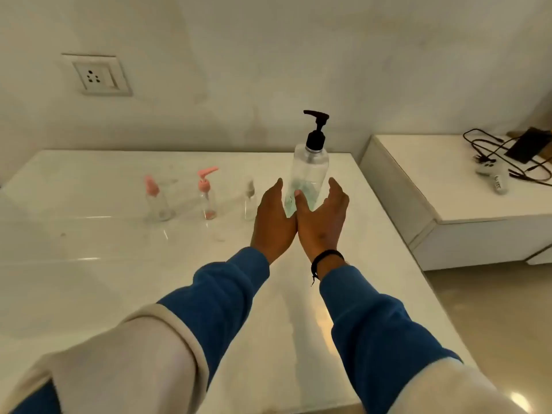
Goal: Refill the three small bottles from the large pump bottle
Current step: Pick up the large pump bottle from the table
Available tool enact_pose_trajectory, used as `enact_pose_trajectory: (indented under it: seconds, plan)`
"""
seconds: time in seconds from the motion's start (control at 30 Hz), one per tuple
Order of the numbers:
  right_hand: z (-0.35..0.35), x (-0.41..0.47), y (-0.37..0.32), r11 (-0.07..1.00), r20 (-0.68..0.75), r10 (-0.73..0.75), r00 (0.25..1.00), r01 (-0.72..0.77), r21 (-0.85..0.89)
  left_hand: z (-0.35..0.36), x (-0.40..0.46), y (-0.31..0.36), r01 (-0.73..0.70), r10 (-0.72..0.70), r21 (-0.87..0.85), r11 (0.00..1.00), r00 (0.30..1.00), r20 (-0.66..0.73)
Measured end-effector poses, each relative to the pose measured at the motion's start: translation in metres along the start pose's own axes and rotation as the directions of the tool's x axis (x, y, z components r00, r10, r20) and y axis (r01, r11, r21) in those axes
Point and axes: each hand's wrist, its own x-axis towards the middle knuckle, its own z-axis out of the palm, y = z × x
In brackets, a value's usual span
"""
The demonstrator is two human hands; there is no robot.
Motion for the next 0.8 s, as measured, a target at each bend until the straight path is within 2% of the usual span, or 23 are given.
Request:
enact_pose_trajectory:
  seconds: [0.13,0.27,0.5,0.8]
  plan:
    - [0.011,0.016,0.012,1.0,0.03,0.004,1.0,-0.003,-0.012,0.007,0.009,-0.007,0.034,-0.033,-0.028,0.999,0.999,0.018]
    - [0.015,0.018,0.018,0.999,0.033,-0.045,0.998,0.045,0.003,0.009,0.006,-0.008,-0.037,0.038,-0.068,0.997,0.999,0.006]
    - [0.006,0.015,0.013,0.993,0.067,-0.049,0.997,0.056,-0.108,0.007,-0.001,-0.002,-0.006,0.005,-0.049,0.999,1.0,-0.013]
    - [-0.035,-0.057,0.003,0.992,0.105,-0.016,0.994,0.029,-0.125,-0.014,-0.071,0.004,0.097,-0.097,-0.003,0.995,0.994,0.058]
